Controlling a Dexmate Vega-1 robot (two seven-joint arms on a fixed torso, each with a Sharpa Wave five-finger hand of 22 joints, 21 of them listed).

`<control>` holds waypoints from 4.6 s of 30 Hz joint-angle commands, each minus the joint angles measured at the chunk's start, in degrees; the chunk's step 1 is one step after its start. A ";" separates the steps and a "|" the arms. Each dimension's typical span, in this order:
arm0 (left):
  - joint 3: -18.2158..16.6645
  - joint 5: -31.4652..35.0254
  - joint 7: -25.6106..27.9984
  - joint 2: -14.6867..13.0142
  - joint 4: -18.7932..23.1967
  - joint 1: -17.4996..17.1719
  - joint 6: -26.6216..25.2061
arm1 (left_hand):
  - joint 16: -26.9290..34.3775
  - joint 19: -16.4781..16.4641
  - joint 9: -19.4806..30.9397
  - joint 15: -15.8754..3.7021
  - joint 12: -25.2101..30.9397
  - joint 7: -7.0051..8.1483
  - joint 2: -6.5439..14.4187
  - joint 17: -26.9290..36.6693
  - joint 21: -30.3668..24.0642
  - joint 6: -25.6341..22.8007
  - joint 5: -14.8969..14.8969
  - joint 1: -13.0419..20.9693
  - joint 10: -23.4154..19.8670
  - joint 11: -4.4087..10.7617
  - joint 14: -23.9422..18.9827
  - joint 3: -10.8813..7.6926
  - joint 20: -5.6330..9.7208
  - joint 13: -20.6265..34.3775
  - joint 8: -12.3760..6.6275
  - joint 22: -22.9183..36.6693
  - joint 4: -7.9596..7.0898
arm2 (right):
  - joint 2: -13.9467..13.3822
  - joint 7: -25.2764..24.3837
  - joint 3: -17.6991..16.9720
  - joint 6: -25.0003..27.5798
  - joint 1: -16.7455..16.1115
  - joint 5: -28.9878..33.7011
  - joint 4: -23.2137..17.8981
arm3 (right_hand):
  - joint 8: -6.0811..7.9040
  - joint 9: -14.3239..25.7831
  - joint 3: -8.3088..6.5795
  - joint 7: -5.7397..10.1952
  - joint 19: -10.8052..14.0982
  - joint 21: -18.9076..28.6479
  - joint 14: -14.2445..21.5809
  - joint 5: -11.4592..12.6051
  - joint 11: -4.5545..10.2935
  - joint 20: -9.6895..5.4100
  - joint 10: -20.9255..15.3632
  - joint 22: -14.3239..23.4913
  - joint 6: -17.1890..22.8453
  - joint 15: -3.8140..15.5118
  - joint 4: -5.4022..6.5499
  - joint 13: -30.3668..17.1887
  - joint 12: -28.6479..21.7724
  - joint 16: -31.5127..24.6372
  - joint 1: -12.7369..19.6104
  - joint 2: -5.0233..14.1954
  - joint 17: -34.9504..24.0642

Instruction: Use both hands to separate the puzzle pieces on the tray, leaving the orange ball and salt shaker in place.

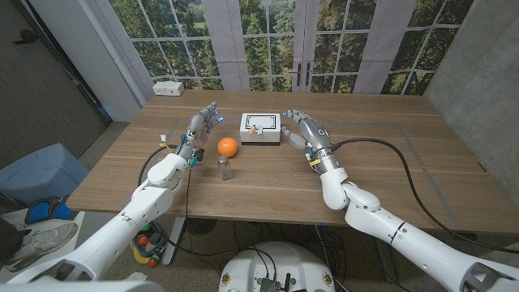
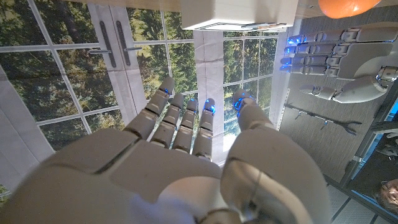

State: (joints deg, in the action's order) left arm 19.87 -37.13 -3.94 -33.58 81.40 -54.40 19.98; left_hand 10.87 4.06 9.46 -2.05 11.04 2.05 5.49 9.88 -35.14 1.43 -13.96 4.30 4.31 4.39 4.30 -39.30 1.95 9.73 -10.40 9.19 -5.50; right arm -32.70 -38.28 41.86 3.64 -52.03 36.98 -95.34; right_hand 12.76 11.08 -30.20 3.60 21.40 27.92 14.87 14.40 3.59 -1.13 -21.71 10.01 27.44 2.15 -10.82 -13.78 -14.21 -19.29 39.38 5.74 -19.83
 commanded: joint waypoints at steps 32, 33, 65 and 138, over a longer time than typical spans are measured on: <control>-0.61 -0.06 0.98 -0.61 1.53 -1.30 -0.49 | -0.25 -0.78 0.14 -2.44 -0.22 0.29 2.69 0.14 1.46 -0.99 -0.45 -1.23 -0.51 0.29 -0.55 -0.26 2.19 0.16 0.15 0.36 0.40 | 3.77 -4.41 8.76 -1.05 8.55 6.08 13.19 | 0.84 0.10 0.81 2.95 3.84 0.60 2.41 -3.41 3.14 -1.40 -3.20 0.34 3.89 8.63 -0.17 -1.03 -0.86 -2.23 14.23 -4.25 -1.00; -0.64 -0.10 1.01 -0.59 1.53 -1.32 -0.49 | -0.25 -0.79 0.14 -2.41 -0.23 0.33 2.69 0.14 1.47 -0.98 -0.45 -1.23 -0.50 0.29 -0.55 -0.26 2.18 0.16 0.15 0.36 0.40 | 3.86 -4.41 8.93 -0.94 8.77 6.20 13.50 | 0.83 0.10 0.84 2.97 3.84 0.59 2.43 -3.43 3.13 -1.43 -3.20 0.35 3.92 8.69 -0.12 -1.04 -0.85 -2.27 14.35 -4.26 -1.03; -1.36 -1.37 1.02 -1.02 1.62 -1.51 -1.76 | -0.27 -1.15 0.15 -2.43 -0.21 0.20 2.57 0.15 2.60 -1.22 -0.47 -1.74 -0.72 0.28 -0.63 -0.19 1.91 0.16 0.18 0.39 0.38 | 8.20 -9.17 14.61 -4.24 15.58 6.92 25.98 | 0.83 0.15 2.09 3.82 4.39 0.63 2.26 -3.72 3.41 -1.93 -3.33 0.42 4.93 9.07 0.33 -1.42 -0.70 -3.08 17.15 -4.77 -1.95; -2.59 -2.96 1.50 -2.00 3.61 -2.77 -3.32 | -0.37 -2.02 0.16 -2.50 -0.31 0.20 1.75 0.04 4.51 -1.56 -0.43 -2.32 -0.68 0.34 -0.79 0.15 1.85 0.16 0.21 0.42 0.69 | 16.04 -22.44 24.27 -5.74 24.74 4.85 45.17 | 0.12 0.02 7.65 9.18 -1.48 -1.66 -3.71 -4.00 5.68 0.33 2.07 0.55 12.46 7.73 0.78 -1.88 1.82 -3.25 24.39 -5.48 -5.37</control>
State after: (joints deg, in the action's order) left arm 17.74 -39.24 -2.02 -35.76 85.24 -56.71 16.08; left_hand 10.59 2.22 9.46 -1.94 10.82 2.04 4.75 9.89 -30.70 0.19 -14.18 2.50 3.80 4.49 3.57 -39.28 1.74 9.72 -10.15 9.46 -5.03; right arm -16.13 -61.54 65.15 -5.54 -27.21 41.77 -49.15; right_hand 13.26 10.92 -22.24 12.80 19.92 26.37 11.34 10.16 9.11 -0.30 -19.83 10.38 40.29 2.35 -9.51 -15.59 -12.63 -22.59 61.99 -0.28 -25.23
